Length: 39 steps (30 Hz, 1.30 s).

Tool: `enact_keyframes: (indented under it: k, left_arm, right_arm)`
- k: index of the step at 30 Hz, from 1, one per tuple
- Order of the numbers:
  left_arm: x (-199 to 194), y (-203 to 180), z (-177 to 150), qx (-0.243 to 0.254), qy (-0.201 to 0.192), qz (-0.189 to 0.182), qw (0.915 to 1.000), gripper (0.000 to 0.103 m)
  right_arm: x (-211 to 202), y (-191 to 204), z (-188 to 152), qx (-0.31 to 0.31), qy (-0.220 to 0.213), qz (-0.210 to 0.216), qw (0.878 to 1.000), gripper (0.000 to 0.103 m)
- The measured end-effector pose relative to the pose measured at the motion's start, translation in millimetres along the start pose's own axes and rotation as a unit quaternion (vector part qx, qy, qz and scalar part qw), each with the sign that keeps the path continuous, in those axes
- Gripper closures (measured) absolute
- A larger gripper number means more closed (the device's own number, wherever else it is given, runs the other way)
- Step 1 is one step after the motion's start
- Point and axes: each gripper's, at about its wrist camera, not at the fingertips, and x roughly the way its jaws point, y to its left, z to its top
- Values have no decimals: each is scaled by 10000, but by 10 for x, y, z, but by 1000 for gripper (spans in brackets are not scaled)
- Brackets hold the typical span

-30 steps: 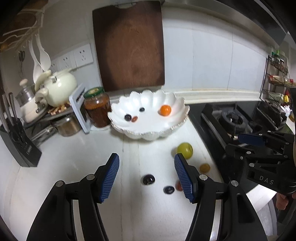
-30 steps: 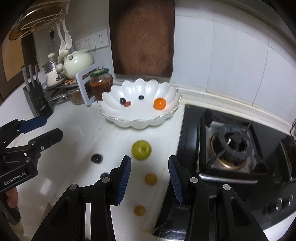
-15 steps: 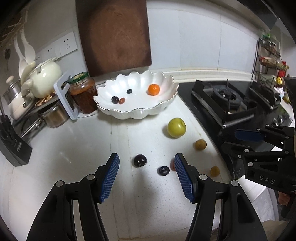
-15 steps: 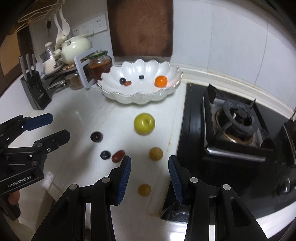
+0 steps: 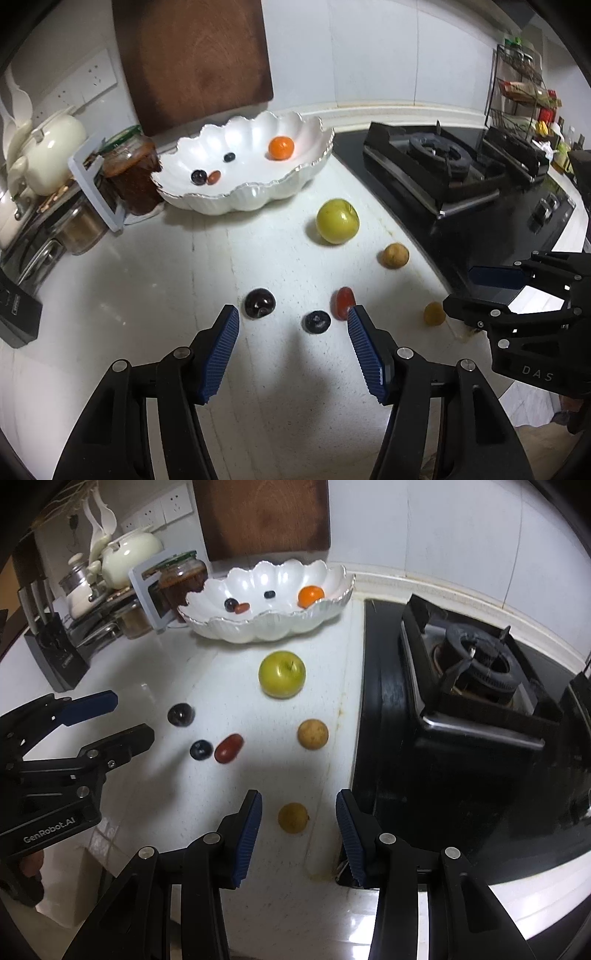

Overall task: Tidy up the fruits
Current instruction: 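Grasp a small brown round fruit with the right tool while the left tool grasps a dark plum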

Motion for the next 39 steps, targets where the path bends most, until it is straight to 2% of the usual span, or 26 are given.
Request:
enact_keyframes:
  k: [23,32,39]
  left_arm:
    - [594,4,-118,302,436,-541,9971,53]
    - [706,6,-136,321,507,-586,9965,61]
    - [752,10,-116,204,508,-653,9964,67]
  right_arm:
    - [290,47,-97,322,345,-28,9989,60]
    - [344,45,-95,364,400,-15,9985,61]
    - [382,34,-100,399,442,12,9982,68]
